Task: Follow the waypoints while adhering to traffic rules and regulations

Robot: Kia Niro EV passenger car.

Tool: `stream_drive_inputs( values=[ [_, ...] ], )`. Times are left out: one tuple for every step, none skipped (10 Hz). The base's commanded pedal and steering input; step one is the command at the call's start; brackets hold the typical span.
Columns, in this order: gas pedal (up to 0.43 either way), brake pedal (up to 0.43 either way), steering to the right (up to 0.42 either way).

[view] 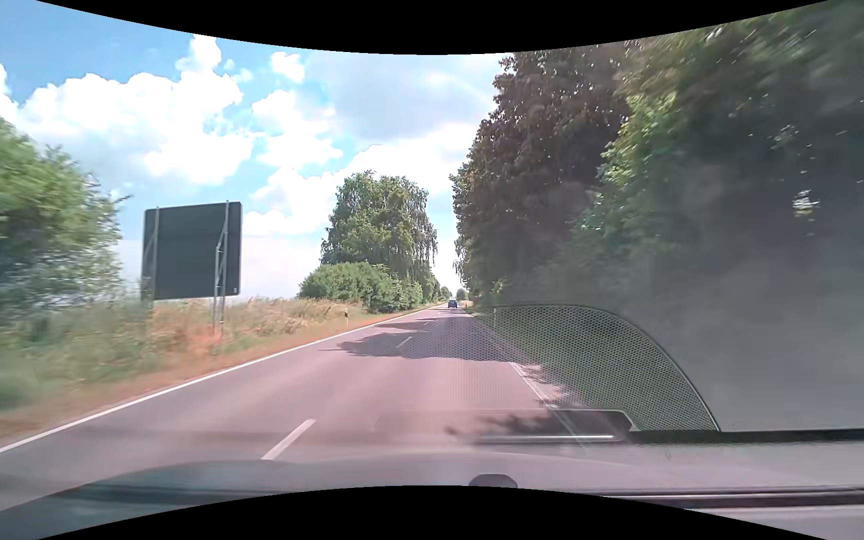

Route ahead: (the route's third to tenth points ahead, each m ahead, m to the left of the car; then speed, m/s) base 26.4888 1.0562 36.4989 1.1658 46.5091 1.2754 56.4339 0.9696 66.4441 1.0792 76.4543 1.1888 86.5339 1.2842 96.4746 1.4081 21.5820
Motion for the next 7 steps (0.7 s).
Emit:
stream_drive_inputs(
  values=[
    [0.228,0.000,0.000],
    [0.228,0.000,0.000],
    [0.228,0.000,-0.001],
    [0.228,0.000,-0.001],
    [0.228,0.000,-0.001],
    [0.228,0.000,-0.001],
    [0.228,0.000,-0.001]
  ],
)
